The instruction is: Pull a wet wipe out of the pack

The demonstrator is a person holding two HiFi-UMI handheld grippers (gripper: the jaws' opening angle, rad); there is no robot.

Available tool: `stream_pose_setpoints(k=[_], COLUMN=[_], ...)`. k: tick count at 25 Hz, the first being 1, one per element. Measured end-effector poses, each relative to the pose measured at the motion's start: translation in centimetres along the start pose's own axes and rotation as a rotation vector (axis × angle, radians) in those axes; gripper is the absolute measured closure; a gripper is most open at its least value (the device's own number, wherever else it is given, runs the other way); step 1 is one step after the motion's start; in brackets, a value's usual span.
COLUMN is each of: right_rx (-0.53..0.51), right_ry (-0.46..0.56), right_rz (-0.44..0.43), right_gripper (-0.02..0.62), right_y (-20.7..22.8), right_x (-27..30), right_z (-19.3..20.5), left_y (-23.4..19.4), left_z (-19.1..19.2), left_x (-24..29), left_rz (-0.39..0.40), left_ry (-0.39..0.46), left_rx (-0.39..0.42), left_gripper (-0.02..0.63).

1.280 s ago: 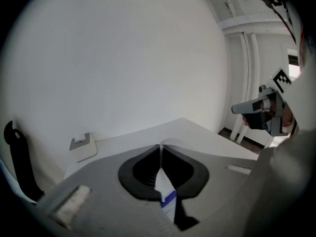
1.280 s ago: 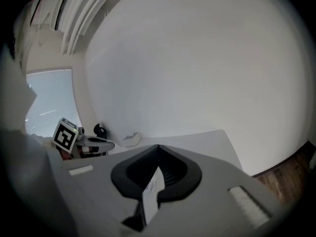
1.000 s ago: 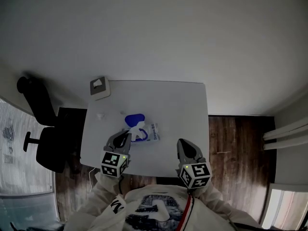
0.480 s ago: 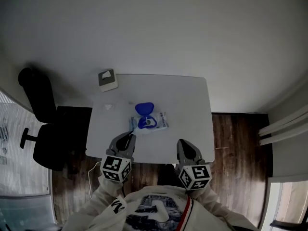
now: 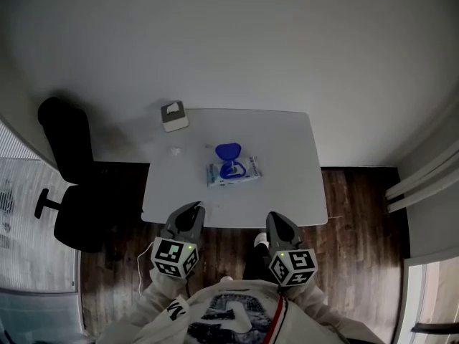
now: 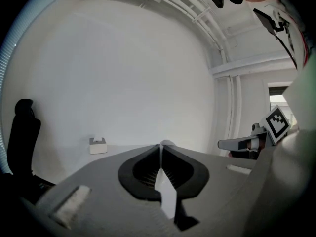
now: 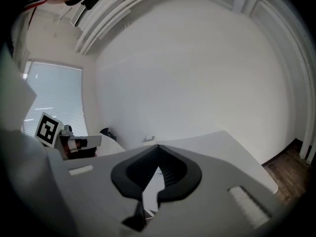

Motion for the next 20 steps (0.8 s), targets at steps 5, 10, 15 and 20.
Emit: stream_pose_setpoints(k=[5, 10, 15, 20], right_rx=[-0.024, -0.046, -0.070, -0.070], right_ry=[0.009, 0.013, 0.038, 0.057], right_rz=[0.021, 0.021, 0.014, 0.008], right_gripper=[0.591, 0.592, 0.592, 0.591], right_y=[-2.1, -3.4, -4.6, -4.3], right_x=[-3.0, -5.3, -7.3, -8.1], right_z=[0.8, 1.1, 0.5, -0.7], left_y=[1.6, 2.5, 3.8, 5.0], left_z=[0.9, 0.6, -0.2, -0.6], left_x=[-3.9, -6.5, -8.5, -8.3], left_rz=[0.002, -0.012, -0.034, -0.051], left_ry=[0.012, 0.036, 0.063, 0.062], left_rx=[-0.015, -0.012, 0.003, 0.024], left_gripper=[0.600, 0.600, 0.600, 0.600])
Point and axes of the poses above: the fingertips, and each gripper's own axes: x forward along the fingers, y to its right, z out of its underside, the point moved 3 cm from there along -x, backward along the fingers, and after that the axes turned 12 degrees about z, right-handed, at the moved point
